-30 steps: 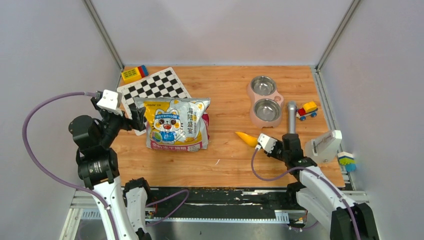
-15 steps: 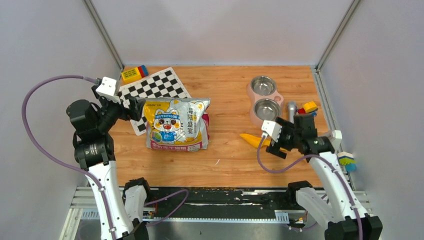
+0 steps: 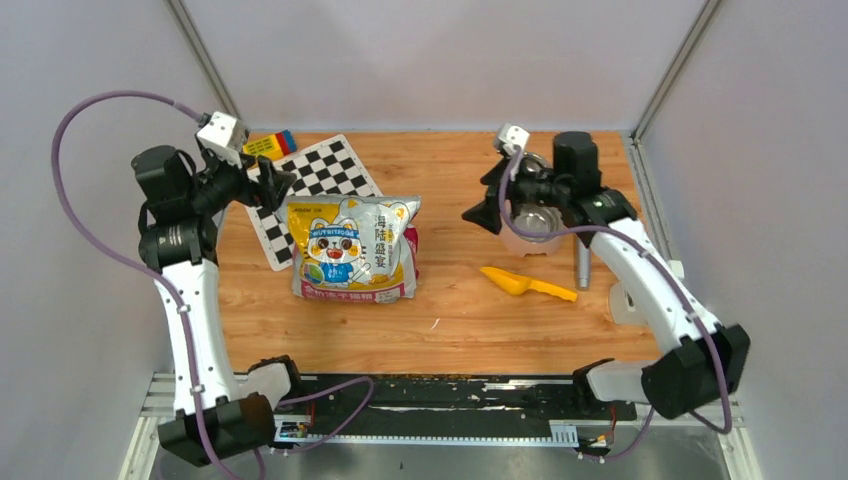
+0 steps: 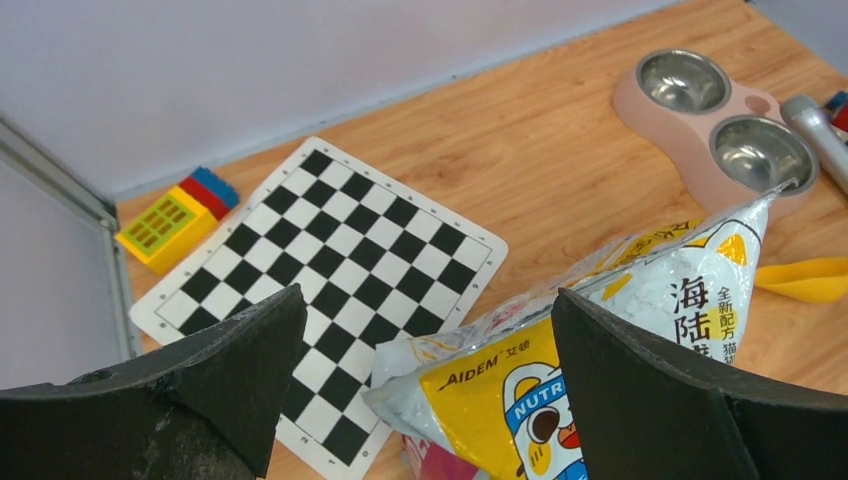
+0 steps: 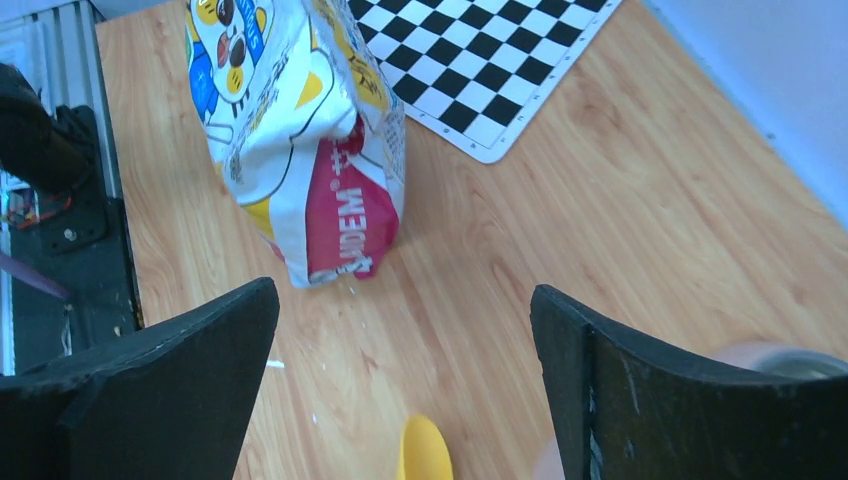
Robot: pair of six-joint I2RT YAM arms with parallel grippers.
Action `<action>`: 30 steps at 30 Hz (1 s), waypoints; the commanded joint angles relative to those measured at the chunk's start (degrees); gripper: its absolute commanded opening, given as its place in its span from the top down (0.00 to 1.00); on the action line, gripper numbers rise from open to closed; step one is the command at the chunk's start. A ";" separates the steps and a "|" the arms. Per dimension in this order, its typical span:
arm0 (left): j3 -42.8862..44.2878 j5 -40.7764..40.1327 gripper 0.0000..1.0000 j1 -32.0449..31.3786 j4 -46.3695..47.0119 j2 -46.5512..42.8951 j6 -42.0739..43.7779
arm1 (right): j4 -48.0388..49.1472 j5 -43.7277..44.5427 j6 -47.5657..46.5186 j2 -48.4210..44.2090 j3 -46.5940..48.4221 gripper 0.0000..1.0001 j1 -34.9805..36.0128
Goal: Serve the pet food
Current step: Adjust the pet food bag at the center of the board.
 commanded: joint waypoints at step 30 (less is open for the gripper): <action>9.37 -13.32 0.00 -23.22 -14.65 13.12 15.62 | 7.36 3.29 16.90 20.49 13.50 0.09 13.41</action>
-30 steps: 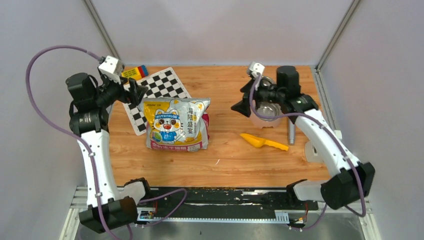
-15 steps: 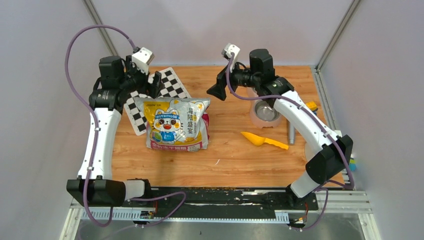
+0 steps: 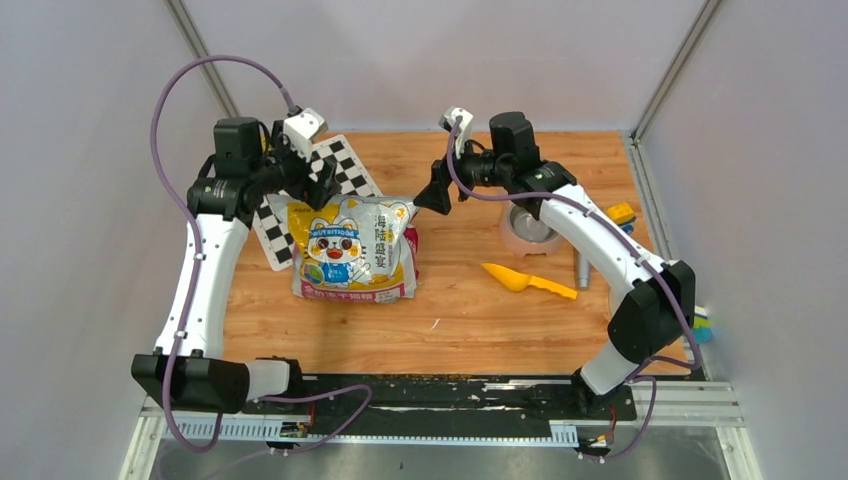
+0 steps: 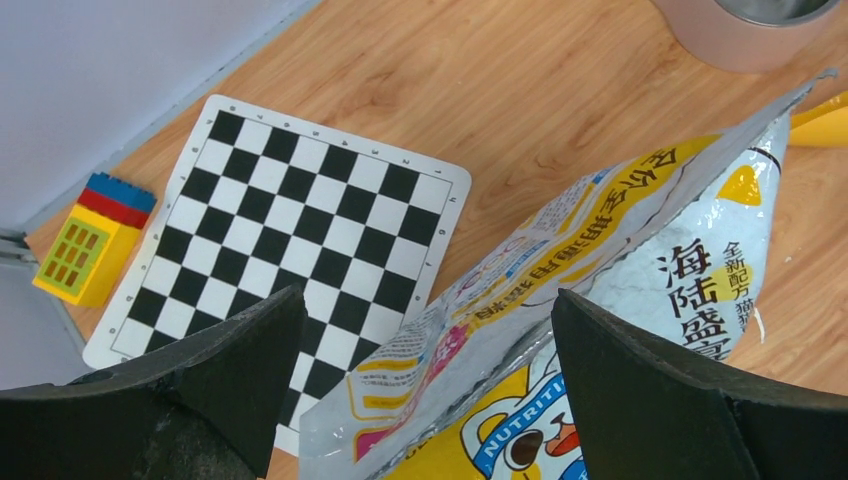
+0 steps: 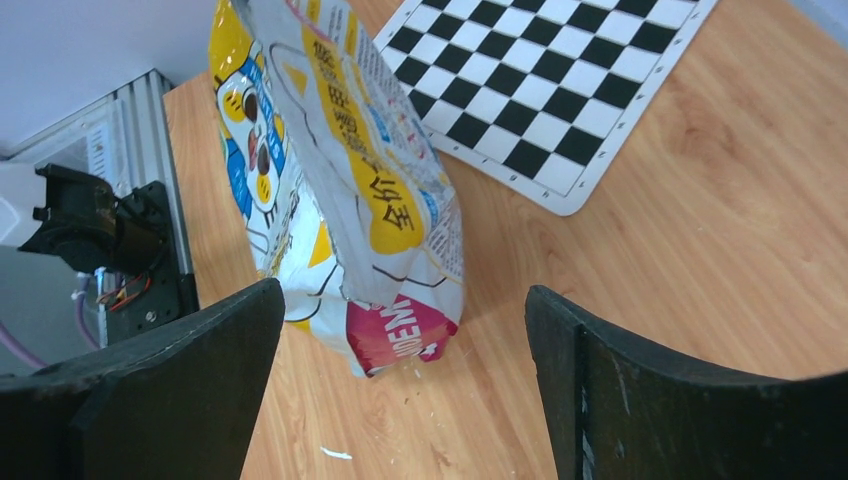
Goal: Serve the pet food
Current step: Adjust the pet food bag at the center of the board.
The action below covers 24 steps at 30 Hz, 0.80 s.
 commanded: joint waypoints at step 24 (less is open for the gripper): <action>-3.48 -2.98 0.00 -0.42 -0.96 -13.70 -2.51 | 14.78 -2.82 -22.44 -3.10 -16.47 0.34 4.55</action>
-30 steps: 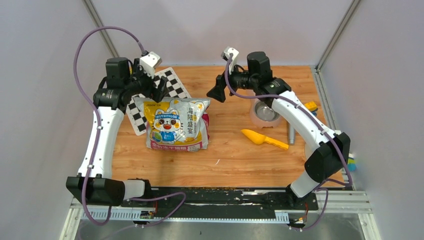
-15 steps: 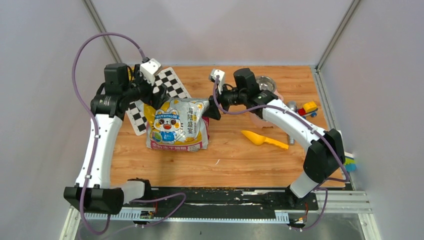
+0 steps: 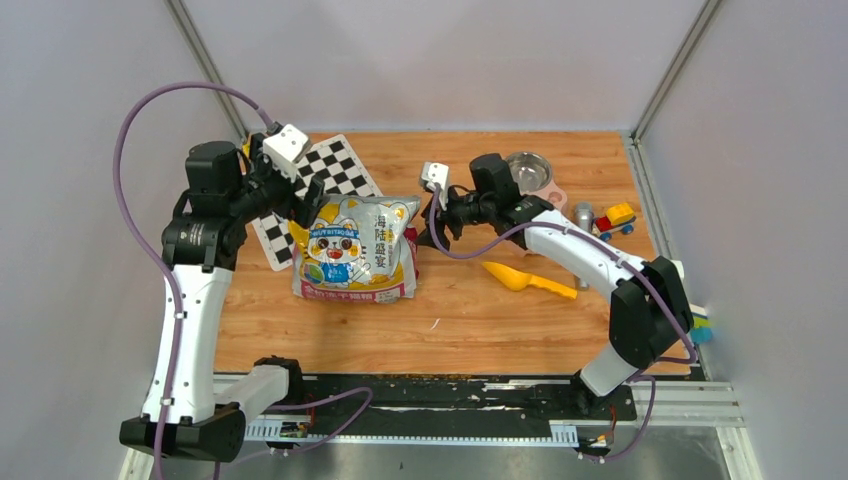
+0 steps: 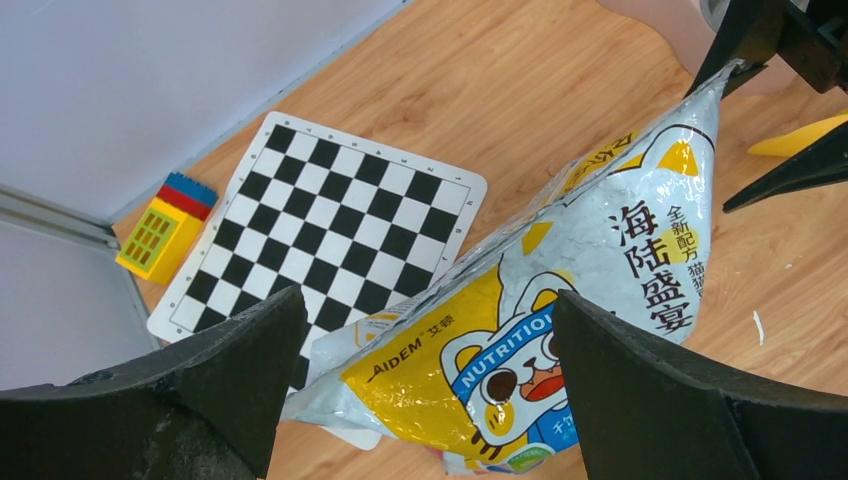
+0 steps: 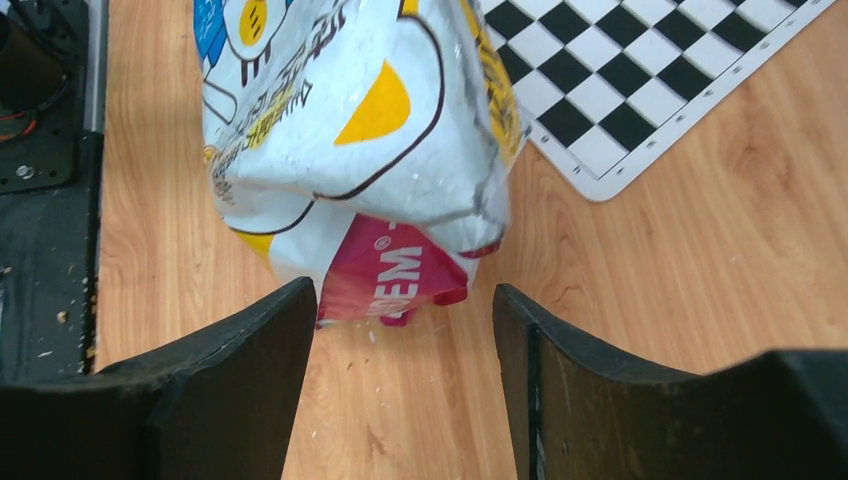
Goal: Serve the pet food
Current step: Adjust the pet food bag at the center of the board.
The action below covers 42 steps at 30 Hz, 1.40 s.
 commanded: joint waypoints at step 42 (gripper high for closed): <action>-4.22 3.37 0.00 3.28 4.12 -5.40 -5.83 | 40.68 -2.56 28.39 6.53 -9.39 0.71 -1.83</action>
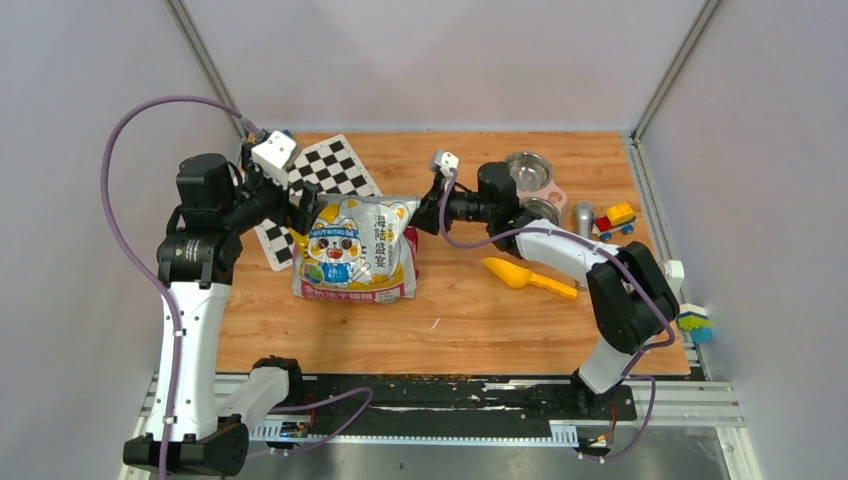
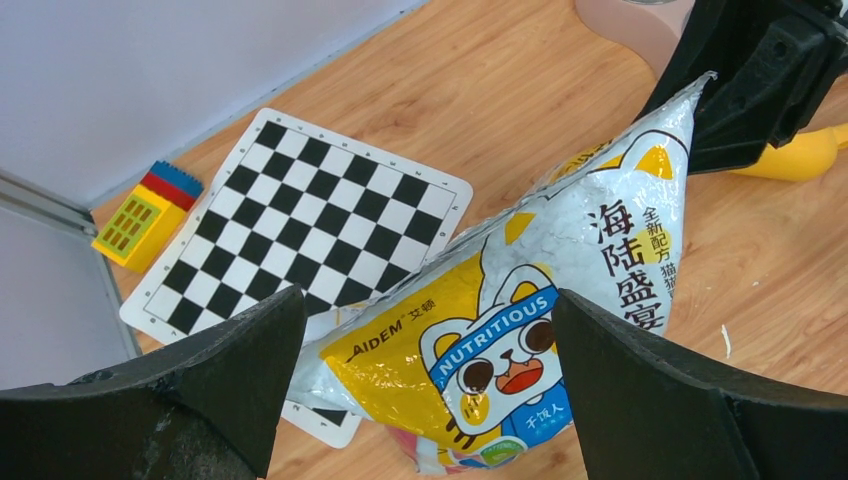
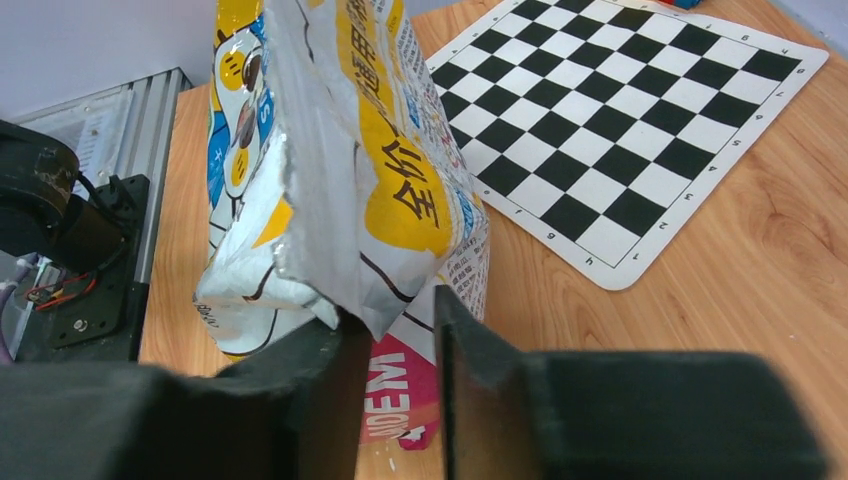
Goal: Serve the pet food
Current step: Adjust the pet food bag at the center of the board.
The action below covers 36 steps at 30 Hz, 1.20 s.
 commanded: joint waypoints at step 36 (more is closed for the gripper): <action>2.67 -8.41 0.00 11.49 10.72 8.62 -8.27 | -9.49 4.50 -8.88 -15.98 -0.76 1.00 -9.19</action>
